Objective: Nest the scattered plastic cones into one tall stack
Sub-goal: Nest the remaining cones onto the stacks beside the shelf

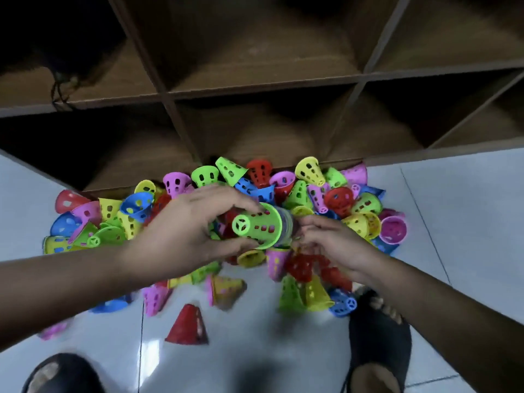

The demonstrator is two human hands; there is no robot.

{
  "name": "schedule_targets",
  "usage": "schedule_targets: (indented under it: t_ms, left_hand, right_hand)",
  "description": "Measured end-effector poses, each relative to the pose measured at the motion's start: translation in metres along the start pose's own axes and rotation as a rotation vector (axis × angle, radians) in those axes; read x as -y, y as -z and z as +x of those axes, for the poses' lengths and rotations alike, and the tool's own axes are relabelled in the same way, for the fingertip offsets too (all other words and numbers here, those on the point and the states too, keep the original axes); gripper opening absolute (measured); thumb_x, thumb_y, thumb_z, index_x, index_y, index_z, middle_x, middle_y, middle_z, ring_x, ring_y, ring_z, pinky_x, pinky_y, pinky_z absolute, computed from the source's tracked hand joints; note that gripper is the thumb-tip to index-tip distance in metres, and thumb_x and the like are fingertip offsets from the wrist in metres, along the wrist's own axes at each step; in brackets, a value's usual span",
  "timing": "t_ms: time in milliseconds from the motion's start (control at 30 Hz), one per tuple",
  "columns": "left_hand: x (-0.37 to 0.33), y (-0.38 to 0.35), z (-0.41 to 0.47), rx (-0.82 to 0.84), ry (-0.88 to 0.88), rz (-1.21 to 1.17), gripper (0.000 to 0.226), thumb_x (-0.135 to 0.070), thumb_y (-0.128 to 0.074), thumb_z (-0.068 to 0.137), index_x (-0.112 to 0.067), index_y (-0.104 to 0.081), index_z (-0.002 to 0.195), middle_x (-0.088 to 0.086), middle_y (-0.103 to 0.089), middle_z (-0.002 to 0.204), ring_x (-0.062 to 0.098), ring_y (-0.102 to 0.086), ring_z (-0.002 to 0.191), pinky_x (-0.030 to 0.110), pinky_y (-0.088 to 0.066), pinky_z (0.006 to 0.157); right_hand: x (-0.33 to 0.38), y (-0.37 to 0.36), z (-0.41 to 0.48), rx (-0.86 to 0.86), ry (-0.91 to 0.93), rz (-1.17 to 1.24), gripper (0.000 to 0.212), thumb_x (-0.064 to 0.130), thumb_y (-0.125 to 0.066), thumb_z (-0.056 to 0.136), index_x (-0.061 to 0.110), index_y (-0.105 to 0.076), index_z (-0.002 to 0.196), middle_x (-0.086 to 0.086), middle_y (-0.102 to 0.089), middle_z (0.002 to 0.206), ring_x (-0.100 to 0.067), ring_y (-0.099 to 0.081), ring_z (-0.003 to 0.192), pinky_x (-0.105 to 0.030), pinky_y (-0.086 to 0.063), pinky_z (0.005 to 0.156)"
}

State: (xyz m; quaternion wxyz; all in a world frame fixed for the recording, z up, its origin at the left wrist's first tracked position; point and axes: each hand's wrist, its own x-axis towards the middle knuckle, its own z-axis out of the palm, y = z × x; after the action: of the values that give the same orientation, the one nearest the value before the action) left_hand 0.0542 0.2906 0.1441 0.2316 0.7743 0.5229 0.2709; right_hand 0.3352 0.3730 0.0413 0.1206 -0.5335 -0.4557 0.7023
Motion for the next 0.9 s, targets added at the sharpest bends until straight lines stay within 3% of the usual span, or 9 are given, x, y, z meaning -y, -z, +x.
schedule_targets:
  t_ms: [100, 200, 300, 367, 433, 500, 633, 767, 900]
  left_hand:
    - [-0.017, -0.024, 0.057, -0.016, -0.011, 0.001, 0.046, -0.046, -0.087, 0.085, -0.027, -0.073, 0.124, -0.019, -0.072, 0.122, -0.006, -0.064, 0.111, 0.014, -0.048, 0.093]
    - [-0.033, -0.06, 0.115, -0.028, 0.015, -0.042, 0.045, -0.05, -0.087, 0.084, -0.034, -0.071, 0.123, -0.018, -0.072, 0.114, 0.003, -0.068, 0.096, 0.026, -0.054, 0.085]
    - [-0.05, -0.101, 0.168, -0.061, -0.003, -0.102, 0.042, -0.04, -0.092, 0.082, -0.031, -0.073, 0.118, -0.021, -0.071, 0.105, 0.001, -0.065, 0.086, 0.024, -0.053, 0.079]
    - [-0.062, -0.129, 0.201, -0.074, -0.004, -0.138, 0.042, -0.037, -0.094, 0.081, -0.03, -0.072, 0.117, -0.019, -0.072, 0.104, 0.0, -0.064, 0.086, 0.024, -0.054, 0.079]
    - [-0.069, -0.158, 0.233, -0.077, -0.024, -0.17, 0.043, -0.036, -0.093, 0.081, -0.028, -0.072, 0.117, -0.013, -0.073, 0.106, 0.004, -0.066, 0.089, 0.032, -0.057, 0.082]
    - [-0.071, -0.188, 0.261, -0.084, -0.059, -0.183, 0.043, -0.035, -0.092, 0.082, -0.027, -0.071, 0.118, -0.01, -0.072, 0.109, 0.011, -0.067, 0.092, 0.038, -0.058, 0.083]
    - [-0.073, -0.242, 0.299, -0.094, -0.072, -0.161, 0.043, -0.027, -0.091, 0.081, -0.024, -0.073, 0.12, -0.009, -0.066, 0.114, 0.006, -0.064, 0.09, 0.034, -0.058, 0.084]
    - [-0.072, -0.293, 0.321, -0.081, -0.04, -0.131, 0.043, -0.026, -0.092, 0.077, -0.024, -0.076, 0.118, -0.007, -0.069, 0.111, 0.015, -0.068, 0.096, 0.037, -0.057, 0.084]
    - [-0.07, -0.33, 0.33, -0.072, 0.035, -0.055, 0.044, -0.031, -0.091, 0.078, -0.027, -0.074, 0.12, -0.005, -0.071, 0.113, 0.024, -0.068, 0.089, 0.039, -0.058, 0.079]
  right_hand:
    - [0.002, 0.053, -0.002, -0.105, 0.033, 0.011, 0.027, 0.007, -0.069, 0.091, 0.016, -0.077, 0.115, -0.016, -0.077, 0.117, -0.029, -0.073, 0.114, -0.042, -0.054, 0.096]
    - [0.003, 0.109, -0.004, -0.25, 0.059, 0.067, 0.025, 0.004, -0.07, 0.09, 0.004, -0.075, 0.114, -0.021, -0.077, 0.114, -0.034, -0.072, 0.113, -0.04, -0.054, 0.094]
    - [0.003, 0.159, -0.006, -0.344, 0.073, 0.121, 0.02, 0.009, -0.071, 0.088, 0.006, -0.078, 0.106, -0.023, -0.076, 0.112, -0.034, -0.074, 0.109, -0.041, -0.054, 0.096]
    - [0.0, 0.192, -0.003, -0.392, 0.075, 0.129, 0.024, 0.015, -0.074, 0.077, 0.008, -0.08, 0.099, -0.029, -0.074, 0.11, -0.036, -0.073, 0.101, -0.046, -0.057, 0.1]
    - [-0.005, 0.223, 0.004, -0.426, 0.073, 0.161, 0.027, 0.017, -0.073, 0.072, 0.007, -0.079, 0.096, -0.027, -0.075, 0.103, -0.036, -0.073, 0.098, -0.043, -0.06, 0.093]
    - [-0.014, 0.249, 0.016, -0.485, 0.063, 0.219, 0.014, 0.014, -0.07, 0.083, 0.011, -0.078, 0.094, -0.013, -0.075, 0.095, -0.028, -0.071, 0.099, -0.036, -0.054, 0.087]
    - [-0.039, 0.281, 0.037, -0.555, 0.022, 0.326, 0.011, 0.015, -0.067, 0.088, 0.016, -0.075, 0.095, -0.004, -0.072, 0.1, -0.022, -0.066, 0.1, -0.037, -0.047, 0.09]
    - [-0.065, 0.297, 0.057, -0.601, -0.065, 0.448, 0.017, 0.003, -0.06, 0.097, 0.012, -0.074, 0.101, -0.008, -0.072, 0.101, -0.02, -0.066, 0.092, -0.036, -0.047, 0.091]
    - [-0.083, 0.311, 0.075, -0.641, -0.125, 0.393, 0.021, -0.009, -0.053, 0.09, -0.002, -0.073, 0.095, -0.016, -0.061, 0.095, -0.023, -0.056, 0.077, -0.027, -0.045, 0.07]
